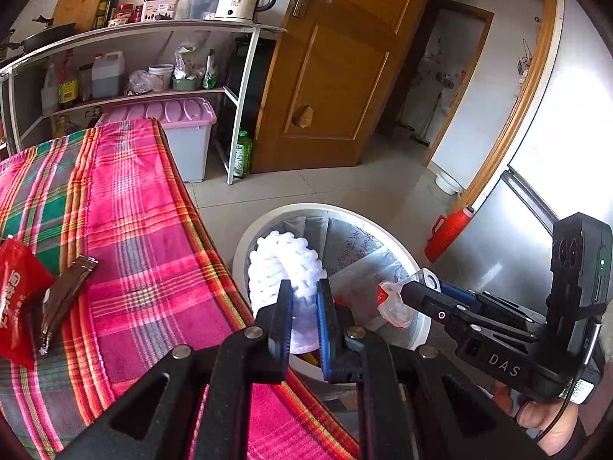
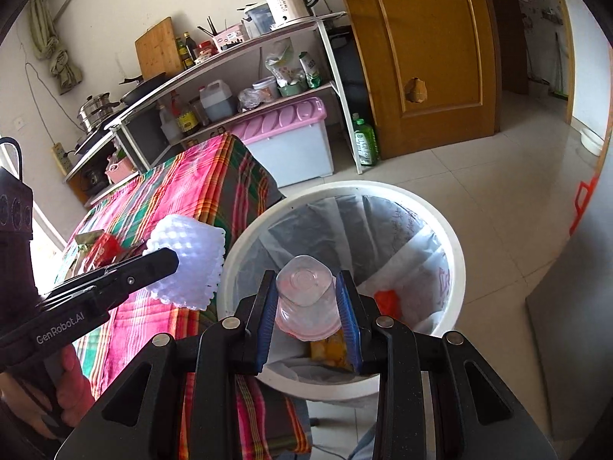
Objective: Collect trash
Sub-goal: 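Carry the foam net and clear cup over the white bin and open both tools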
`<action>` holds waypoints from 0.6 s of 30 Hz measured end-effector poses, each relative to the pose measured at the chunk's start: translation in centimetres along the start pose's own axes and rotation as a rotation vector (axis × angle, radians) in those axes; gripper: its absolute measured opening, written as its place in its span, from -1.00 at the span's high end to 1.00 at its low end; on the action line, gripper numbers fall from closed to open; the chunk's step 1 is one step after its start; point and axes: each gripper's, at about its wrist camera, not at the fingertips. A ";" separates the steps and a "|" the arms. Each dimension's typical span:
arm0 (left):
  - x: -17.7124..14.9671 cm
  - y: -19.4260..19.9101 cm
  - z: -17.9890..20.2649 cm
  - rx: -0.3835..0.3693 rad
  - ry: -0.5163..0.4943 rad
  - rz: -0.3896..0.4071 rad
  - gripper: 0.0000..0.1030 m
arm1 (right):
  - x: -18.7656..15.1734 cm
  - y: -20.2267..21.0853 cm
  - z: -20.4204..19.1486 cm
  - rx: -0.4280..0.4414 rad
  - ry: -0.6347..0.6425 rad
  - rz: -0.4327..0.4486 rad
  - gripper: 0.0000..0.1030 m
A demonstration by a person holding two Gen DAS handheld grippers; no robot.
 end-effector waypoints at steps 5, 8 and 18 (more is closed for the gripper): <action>0.2 -1.8 0.6 -0.012 -0.003 -0.038 0.75 | -0.1 -0.8 1.1 -0.004 -0.023 -0.025 0.37; 0.2 -2.6 0.7 -0.015 0.000 -0.057 0.75 | -0.2 -1.3 1.5 -0.006 -0.032 -0.042 0.36; 0.2 -3.9 0.5 -0.032 0.027 -0.094 0.45 | -0.3 -2.0 2.2 -0.029 -0.044 -0.059 0.21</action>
Point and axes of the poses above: each gripper's, at about its wrist camera, not at the fingertips, and y roughly against the way its jaws point, z to its right, x to its top, and after that the axes turned 5 degrees about -z, right-handed
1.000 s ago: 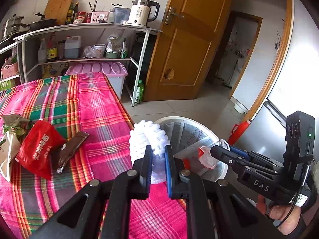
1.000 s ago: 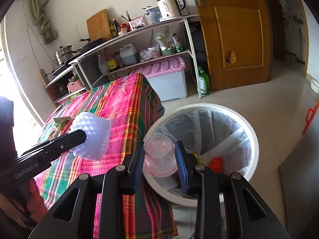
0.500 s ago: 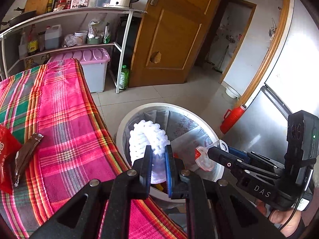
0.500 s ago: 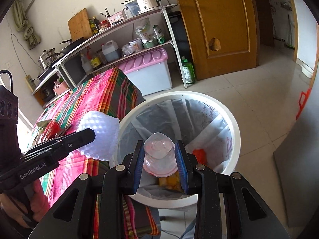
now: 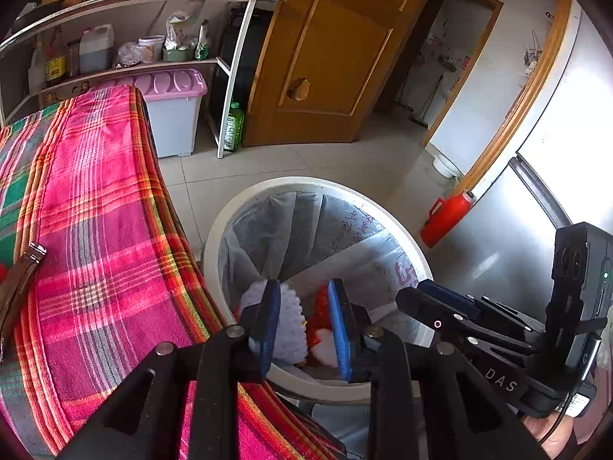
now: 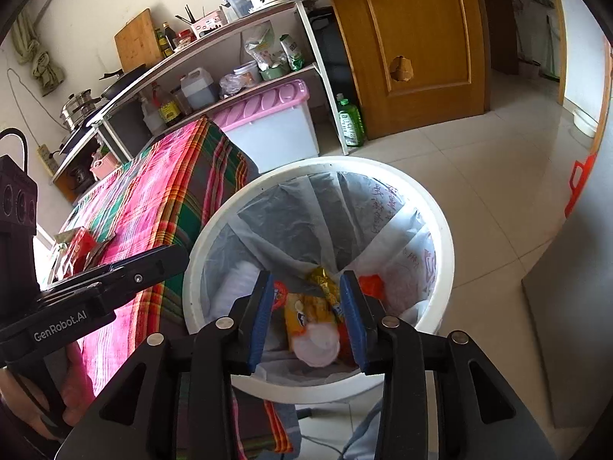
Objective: Collect trash
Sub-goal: 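Carry the foam net and clear cup over the white bin and open both tools, then move both tools back over the table toward the white paper bag and brown wrapper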
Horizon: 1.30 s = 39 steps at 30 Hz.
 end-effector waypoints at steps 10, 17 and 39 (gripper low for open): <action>-0.5 2.6 -0.4 0.011 0.004 0.061 0.44 | 0.0 1.5 -1.0 0.018 0.017 0.035 0.17; -1.6 6.3 -1.4 0.046 0.018 0.136 0.44 | -0.3 3.2 -3.0 0.049 0.057 0.072 0.17; -7.7 15.7 -9.8 0.209 0.173 0.277 0.44 | -2.1 3.6 -12.4 0.180 0.232 0.054 0.17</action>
Point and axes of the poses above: each gripper's, at about its wrist camera, not at the fingertips, and y roughly against the way its jaws point, z to its right, x to its top, and after that the axes turned 5 degrees about -z, right-handed
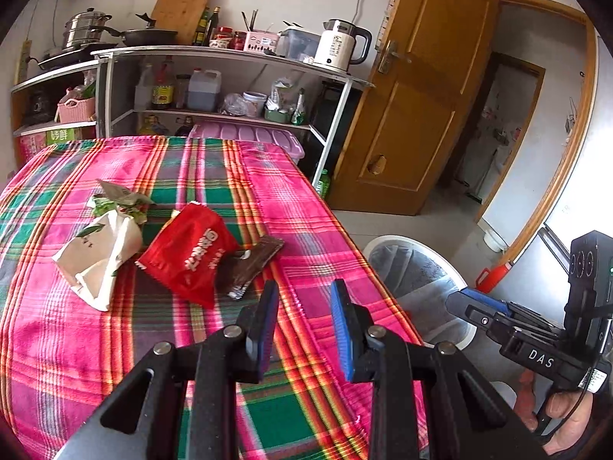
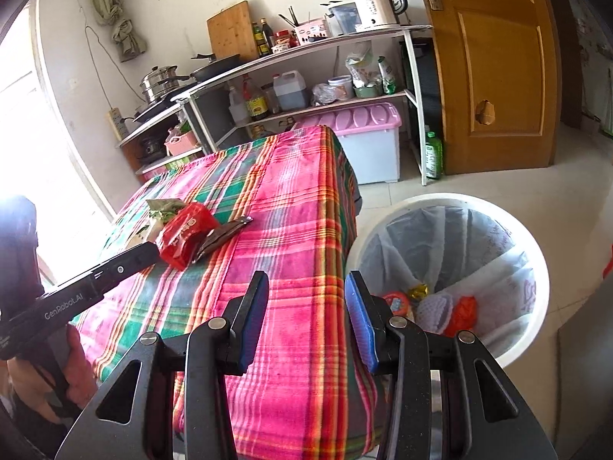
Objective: Collect trash
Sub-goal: 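Move both tools back over the table toward the white paper bag and brown wrapper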
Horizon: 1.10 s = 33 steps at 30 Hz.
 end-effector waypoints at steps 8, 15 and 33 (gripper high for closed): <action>-0.6 1.2 -3.5 0.068 0.055 0.017 0.44 | -0.1 -1.4 -2.4 0.032 0.041 -0.029 0.17; -0.6 1.6 -5.2 0.126 0.073 0.034 0.44 | 0.3 -2.8 -4.3 0.053 0.078 -0.049 0.17; 0.6 0.1 -10.2 0.238 0.077 0.008 0.08 | 1.6 -6.1 -7.7 0.065 0.133 -0.086 0.17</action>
Point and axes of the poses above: each gripper's, at about its wrist camera, not at the fingertips, and y roughly against the way its jaws point, z to its right, x to its top, and after that the axes turned 5 degrees about -z, right-handed
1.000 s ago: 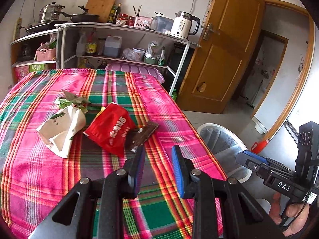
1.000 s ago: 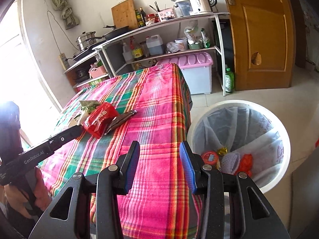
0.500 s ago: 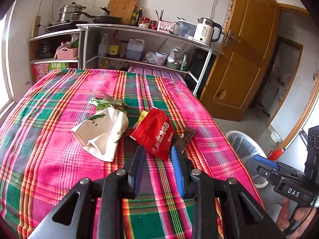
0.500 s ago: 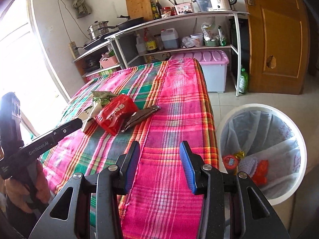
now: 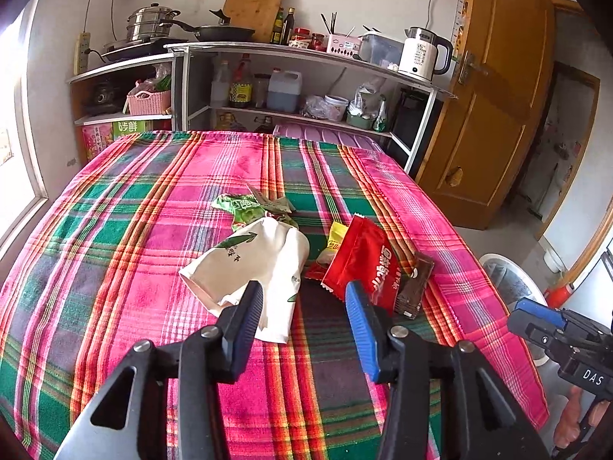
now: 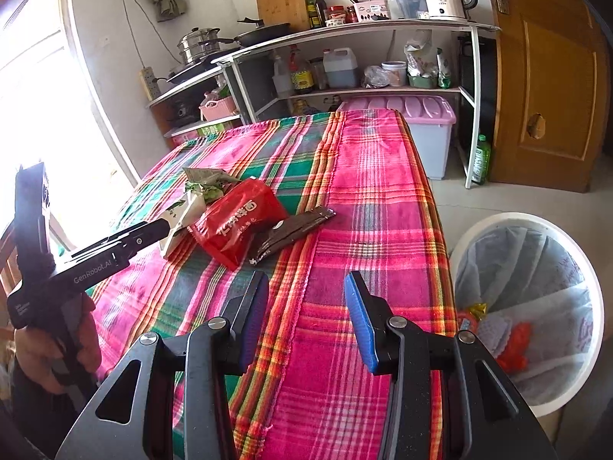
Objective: Collect trash
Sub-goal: 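Move both tools back over the table toward the white paper bag and brown wrapper, then grasp the white paper bag with the left tool while the right tool grasps the brown chocolate wrapper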
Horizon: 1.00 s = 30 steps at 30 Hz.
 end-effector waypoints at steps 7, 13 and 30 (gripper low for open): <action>0.7 -2.0 -0.3 0.024 -0.032 -0.047 0.08 | 0.5 -0.9 -0.1 0.002 0.003 -0.010 0.17; 0.8 -3.3 -0.3 0.046 -0.044 -0.092 0.09 | 0.9 -1.6 -0.2 0.003 0.001 -0.018 0.17; 0.4 -2.0 -1.0 0.002 -0.012 -0.055 0.70 | 1.4 -3.0 -0.7 0.013 -0.010 -0.044 0.17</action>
Point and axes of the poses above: each gripper's, at about its wrist camera, not at the fingertips, and y roughly against the way its jaws point, z to its right, x to its top, and after that the axes turned 5 degrees about -z, right-handed
